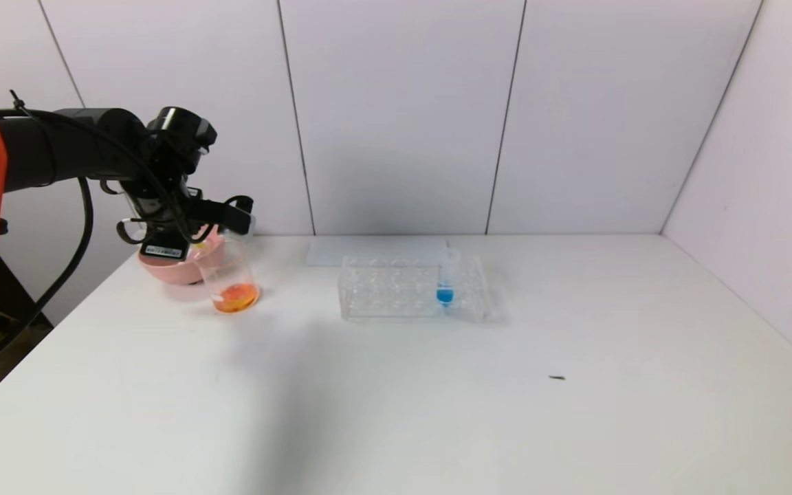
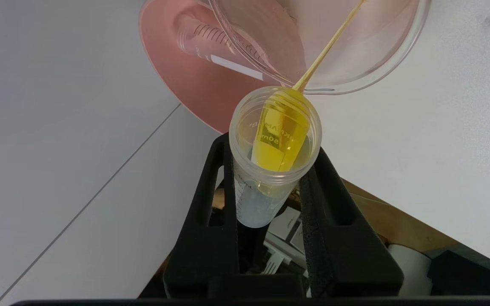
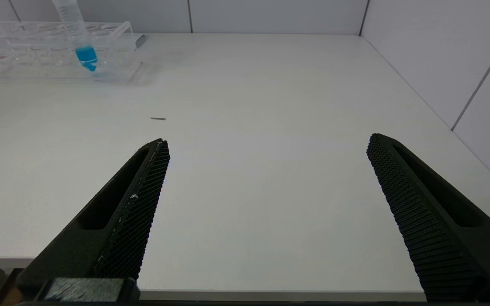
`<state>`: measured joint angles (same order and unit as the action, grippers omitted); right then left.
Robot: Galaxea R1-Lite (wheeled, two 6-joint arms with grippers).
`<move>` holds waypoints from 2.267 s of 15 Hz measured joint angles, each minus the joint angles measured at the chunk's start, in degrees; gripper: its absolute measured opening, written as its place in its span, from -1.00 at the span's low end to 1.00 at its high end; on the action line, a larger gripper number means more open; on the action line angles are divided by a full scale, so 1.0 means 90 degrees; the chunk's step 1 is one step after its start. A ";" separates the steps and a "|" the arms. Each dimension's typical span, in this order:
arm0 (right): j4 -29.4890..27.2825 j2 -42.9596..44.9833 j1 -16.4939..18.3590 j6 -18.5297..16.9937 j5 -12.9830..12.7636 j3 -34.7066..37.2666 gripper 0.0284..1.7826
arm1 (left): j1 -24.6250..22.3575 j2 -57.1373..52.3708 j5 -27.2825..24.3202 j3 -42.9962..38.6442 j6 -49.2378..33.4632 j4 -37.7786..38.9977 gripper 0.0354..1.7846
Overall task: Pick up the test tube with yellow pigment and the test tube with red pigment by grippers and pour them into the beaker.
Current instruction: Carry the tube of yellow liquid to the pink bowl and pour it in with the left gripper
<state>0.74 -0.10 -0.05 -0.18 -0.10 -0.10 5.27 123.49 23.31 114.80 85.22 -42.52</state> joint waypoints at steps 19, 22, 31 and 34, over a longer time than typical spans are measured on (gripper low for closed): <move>0.0000 0.0000 0.0000 0.0003 0.0000 0.0000 0.91 | 0.0131 0.0035 0.0512 0.0000 0.0425 0.0229 -0.54; 0.0000 0.0000 -0.0003 0.0000 0.0003 0.0000 0.91 | 0.0153 0.0035 0.0614 0.0000 0.0447 0.0229 -0.54; 0.0000 0.0000 0.0000 0.0000 0.0000 0.0000 0.91 | 0.0195 0.0033 0.0741 -0.0003 0.0591 0.0268 -0.54; 0.0000 0.0000 0.0000 0.0000 0.0000 0.0000 0.91 | 0.0195 0.0033 0.0741 -0.0003 0.0591 0.0268 -0.54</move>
<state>0.74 -0.10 -0.05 -0.18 -0.10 -0.10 7.02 123.78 29.98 114.77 90.54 -40.11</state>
